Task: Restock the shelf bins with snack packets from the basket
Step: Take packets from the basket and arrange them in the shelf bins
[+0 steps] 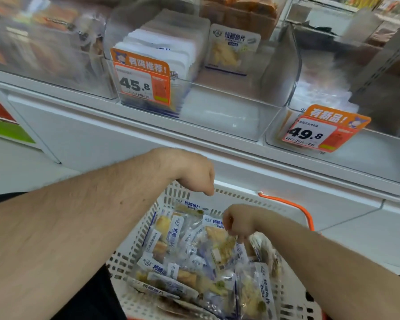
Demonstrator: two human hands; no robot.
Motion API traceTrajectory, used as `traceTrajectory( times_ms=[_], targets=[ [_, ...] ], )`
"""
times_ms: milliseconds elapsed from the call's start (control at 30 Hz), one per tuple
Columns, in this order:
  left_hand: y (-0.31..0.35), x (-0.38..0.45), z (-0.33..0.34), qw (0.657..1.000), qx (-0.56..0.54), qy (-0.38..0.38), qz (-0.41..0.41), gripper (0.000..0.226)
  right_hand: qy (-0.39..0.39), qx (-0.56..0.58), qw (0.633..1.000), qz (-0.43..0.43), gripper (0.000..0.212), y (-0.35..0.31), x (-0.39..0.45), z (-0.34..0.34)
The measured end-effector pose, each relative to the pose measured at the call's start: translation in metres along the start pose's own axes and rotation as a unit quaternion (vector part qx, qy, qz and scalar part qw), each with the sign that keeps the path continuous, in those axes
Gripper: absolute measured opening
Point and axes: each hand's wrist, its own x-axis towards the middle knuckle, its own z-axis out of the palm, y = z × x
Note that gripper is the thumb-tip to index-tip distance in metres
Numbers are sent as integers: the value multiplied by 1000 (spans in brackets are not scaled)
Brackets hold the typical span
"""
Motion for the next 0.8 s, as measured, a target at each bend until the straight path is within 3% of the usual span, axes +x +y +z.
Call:
traceTrajectory(
  times_ms=[133,267,367,467,533,667,800],
  targets=[
    [-15,-6,-12,993,-83,79,3,22,107,45,991,-68,18,-12,-40,-51],
    [-25,-6,-13,978,-178,105,1,15,185,235,944,-141,10,-29,-80,-77],
    [-23,-13,-14,972,-228,63,11,44,235,346,886,-202,8,-41,-96,-81],
    [-21,-21,-16,970,-239,38,32,67,268,371,854,-246,23,-50,-102,-80],
    [-24,-24,-19,967,-248,40,35,57,283,376,842,-262,32,-55,-104,-81],
    [-36,-28,-25,964,-253,73,39,22,290,425,812,-276,30,-60,-107,-82],
    [-44,-35,-31,967,-233,97,22,10,298,463,788,-275,30,-59,-109,-84]
  ],
)
